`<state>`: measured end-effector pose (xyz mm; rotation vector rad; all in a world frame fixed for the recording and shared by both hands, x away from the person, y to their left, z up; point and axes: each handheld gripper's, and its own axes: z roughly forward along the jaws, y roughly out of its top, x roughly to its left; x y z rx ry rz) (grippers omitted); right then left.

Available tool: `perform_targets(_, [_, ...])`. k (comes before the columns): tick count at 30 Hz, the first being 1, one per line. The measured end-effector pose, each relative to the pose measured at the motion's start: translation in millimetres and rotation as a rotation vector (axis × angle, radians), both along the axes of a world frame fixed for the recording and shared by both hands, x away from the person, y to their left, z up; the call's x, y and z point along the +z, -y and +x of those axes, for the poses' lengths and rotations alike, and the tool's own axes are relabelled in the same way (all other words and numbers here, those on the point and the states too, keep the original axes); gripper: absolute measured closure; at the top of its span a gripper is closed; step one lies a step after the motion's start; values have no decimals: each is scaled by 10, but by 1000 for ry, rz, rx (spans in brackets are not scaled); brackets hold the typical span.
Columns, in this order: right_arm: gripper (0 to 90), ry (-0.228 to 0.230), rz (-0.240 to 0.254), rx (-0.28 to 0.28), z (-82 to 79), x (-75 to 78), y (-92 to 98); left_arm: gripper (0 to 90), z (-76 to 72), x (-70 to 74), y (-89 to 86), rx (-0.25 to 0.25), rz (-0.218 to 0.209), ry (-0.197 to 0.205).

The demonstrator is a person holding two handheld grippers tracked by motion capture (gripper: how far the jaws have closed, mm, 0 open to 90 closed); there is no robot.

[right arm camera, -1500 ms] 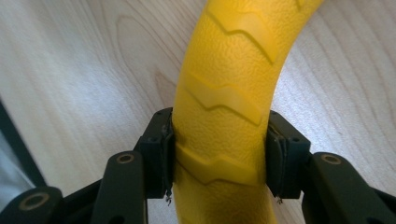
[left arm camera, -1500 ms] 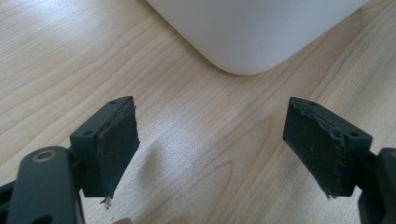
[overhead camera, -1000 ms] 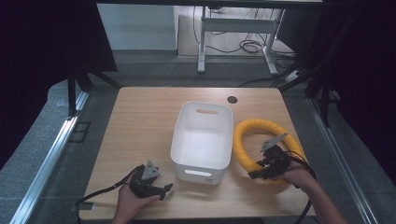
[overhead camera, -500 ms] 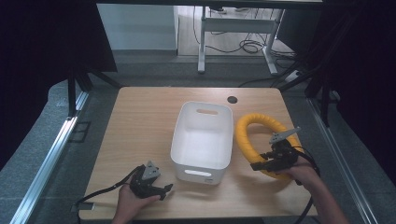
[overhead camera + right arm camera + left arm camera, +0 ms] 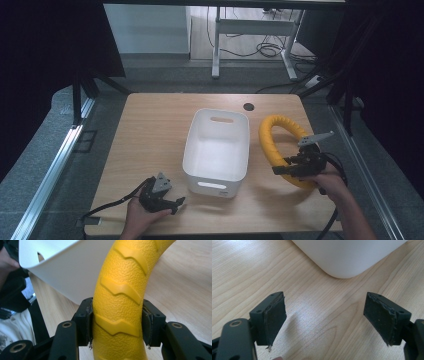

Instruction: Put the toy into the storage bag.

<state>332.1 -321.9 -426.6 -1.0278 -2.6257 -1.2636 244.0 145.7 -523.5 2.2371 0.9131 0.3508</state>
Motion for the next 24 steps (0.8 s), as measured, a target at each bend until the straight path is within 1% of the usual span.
perform_targets(1, [512, 5, 17, -7, 6, 25, 31, 183, 0, -1, 0, 0, 0, 0])
perform_targets(3, [512, 6, 22, -8, 8, 32, 40, 183, 0, 0, 0, 0, 0, 0])
perform_targets(4, [512, 11, 34, -13, 10, 52, 70, 183, -1, 1, -1, 0, 0, 0])
perform_targets(7, [512, 15, 43, -19, 10, 66, 88, 183, -1, 2, 0, 1, -1, 0])
perform_targets(8, [512, 23, 47, -28, 8, 87, 106, 184, 0, 0, 1, 1, -1, 0])
perform_targets(12, [512, 34, 59, -37, 9, 110, 127, 184, 0, -2, 2, 1, -1, 0])
perform_targets(14, [512, 46, 78, -48, 15, 129, 159, 184, 1, -3, 2, 2, 0, 1])
perform_targets(18, [512, 54, 97, -59, 19, 144, 186, 184, 1, -2, 2, 2, -1, 1])
perform_targets(19, [513, 66, 108, -68, 24, 159, 208, 183, 1, -1, 1, 3, 0, 2])
perform_targets(24, [513, 75, 126, -79, 30, 200, 245, 183, 0, 4, -1, 4, -1, 3])
